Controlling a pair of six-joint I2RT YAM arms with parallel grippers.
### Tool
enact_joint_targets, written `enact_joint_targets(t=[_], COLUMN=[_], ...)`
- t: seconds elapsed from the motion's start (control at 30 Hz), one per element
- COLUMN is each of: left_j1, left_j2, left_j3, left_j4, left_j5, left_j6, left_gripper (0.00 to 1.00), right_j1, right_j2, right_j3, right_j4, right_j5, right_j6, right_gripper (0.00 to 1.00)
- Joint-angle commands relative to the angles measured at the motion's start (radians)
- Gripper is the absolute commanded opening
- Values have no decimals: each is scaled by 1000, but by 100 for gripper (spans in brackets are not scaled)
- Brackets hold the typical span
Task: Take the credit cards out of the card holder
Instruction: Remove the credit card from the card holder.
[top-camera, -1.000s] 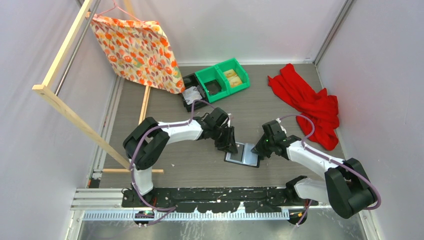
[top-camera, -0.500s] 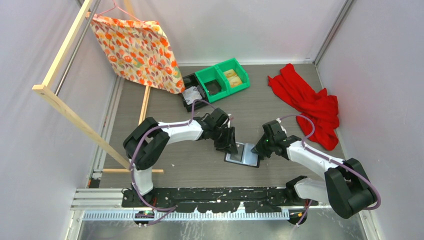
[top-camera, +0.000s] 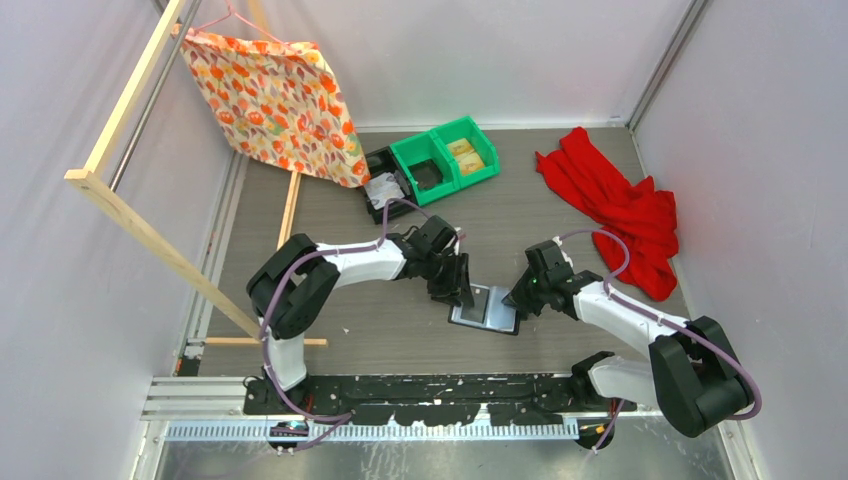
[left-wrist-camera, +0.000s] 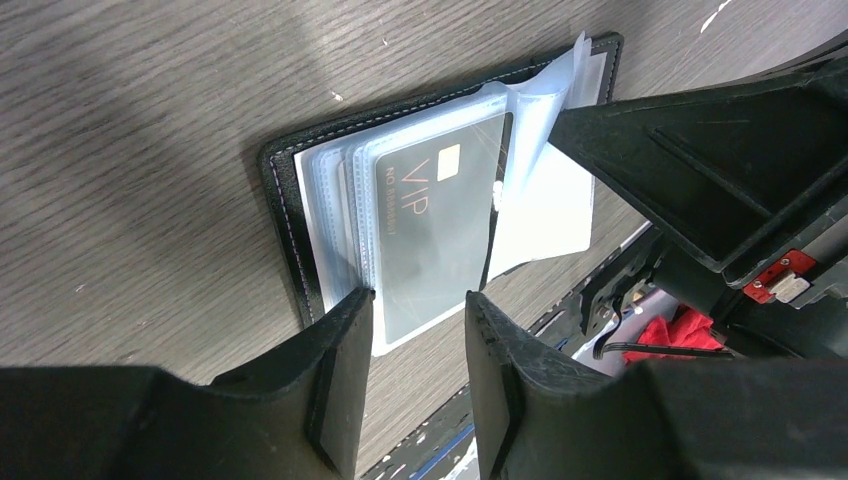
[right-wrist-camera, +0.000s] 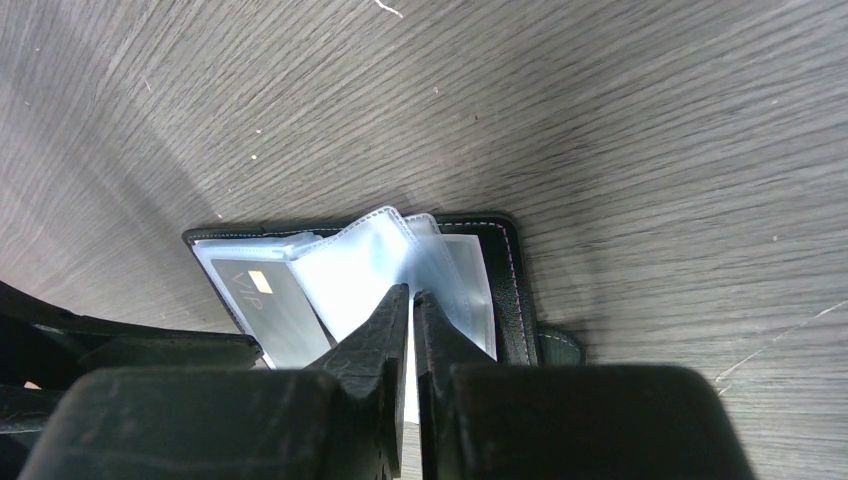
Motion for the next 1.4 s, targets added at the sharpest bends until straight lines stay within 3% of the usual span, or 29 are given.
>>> enact_joint_targets(t=[0.0, 0.53, 0.77, 1.07, 1.37], left_j1=[-1, 0, 11, 46, 46], left_j2=[18, 10, -22, -42, -14], left_j3=[-5, -29, -48, -59, -57], left_j4=[56, 150, 237, 191, 205], left_j5=[29, 102, 244, 235, 198], left_j6=[-8, -54, -55, -8, -19], left_gripper=[40, 37, 39, 52, 49], right_j1=[-7, -8, -8, -10, -12], right_j2=[27, 31, 34, 35, 32], right_j3=[-29, -25, -25, -24, -28], right_j4=[-45, -45, -43, -43, -42], right_j5=[53, 53, 53, 53, 53], right_j6=[-28, -33, -34, -40, -40], right_gripper=[11, 11, 11, 11, 11])
